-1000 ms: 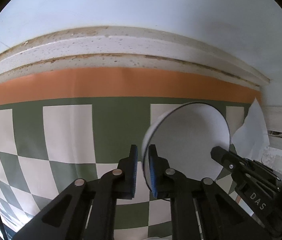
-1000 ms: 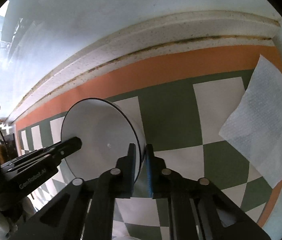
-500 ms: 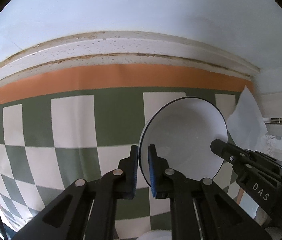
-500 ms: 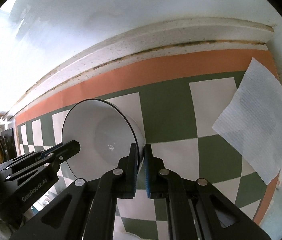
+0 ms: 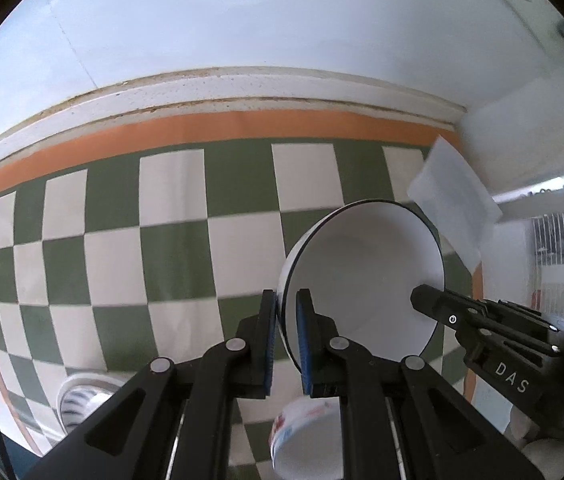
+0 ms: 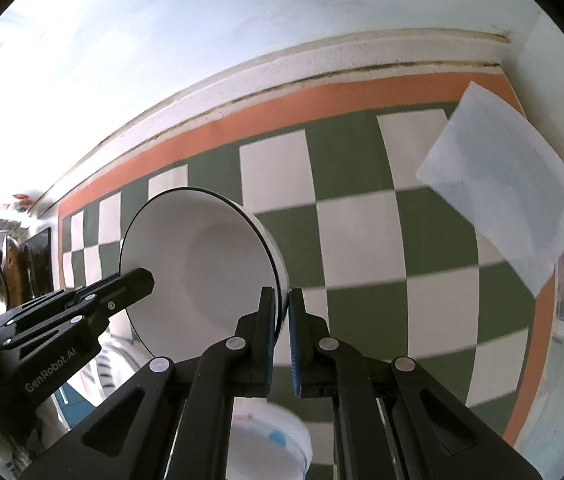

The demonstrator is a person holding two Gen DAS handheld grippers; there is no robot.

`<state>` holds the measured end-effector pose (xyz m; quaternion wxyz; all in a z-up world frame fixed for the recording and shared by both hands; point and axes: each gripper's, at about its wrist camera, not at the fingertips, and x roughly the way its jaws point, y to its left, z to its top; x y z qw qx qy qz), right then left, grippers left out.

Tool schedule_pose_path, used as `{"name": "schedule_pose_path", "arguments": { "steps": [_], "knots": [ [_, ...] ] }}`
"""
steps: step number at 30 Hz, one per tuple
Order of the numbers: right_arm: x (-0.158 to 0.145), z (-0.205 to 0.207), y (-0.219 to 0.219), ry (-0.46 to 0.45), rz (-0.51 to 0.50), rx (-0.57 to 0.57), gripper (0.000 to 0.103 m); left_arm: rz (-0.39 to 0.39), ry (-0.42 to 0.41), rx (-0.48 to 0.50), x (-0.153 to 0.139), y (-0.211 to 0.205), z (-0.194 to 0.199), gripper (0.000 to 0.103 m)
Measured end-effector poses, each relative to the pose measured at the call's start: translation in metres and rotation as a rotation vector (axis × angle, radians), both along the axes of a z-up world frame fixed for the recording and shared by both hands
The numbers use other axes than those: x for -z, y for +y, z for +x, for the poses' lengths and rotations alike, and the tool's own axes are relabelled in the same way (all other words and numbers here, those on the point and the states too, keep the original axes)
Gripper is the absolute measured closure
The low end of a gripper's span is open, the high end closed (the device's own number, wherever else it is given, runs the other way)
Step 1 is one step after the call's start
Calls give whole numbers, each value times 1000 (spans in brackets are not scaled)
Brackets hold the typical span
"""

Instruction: Organize plates and bowls

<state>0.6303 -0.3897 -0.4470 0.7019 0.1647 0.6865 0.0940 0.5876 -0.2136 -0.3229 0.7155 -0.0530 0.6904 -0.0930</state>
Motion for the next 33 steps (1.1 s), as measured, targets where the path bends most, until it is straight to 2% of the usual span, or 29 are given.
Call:
{"name": "schedule_pose_path", "arguments": {
  "steps": [6,13,22,33],
  "knots": [
    [-30,-51,-11,-24,7,14,95,-19,-25,25,-24,2,-43,95],
    [-48,-111,-16,-33,21,29,95,-36,-34,49,-38,2,-90,95],
    [-27,-168,-15,21,35,38,95,-28,22,76,-17,-1,-133,95],
    [7,-180,-9,78,31,34,95,6,84,79,16,0,-145,95]
  ]
}}
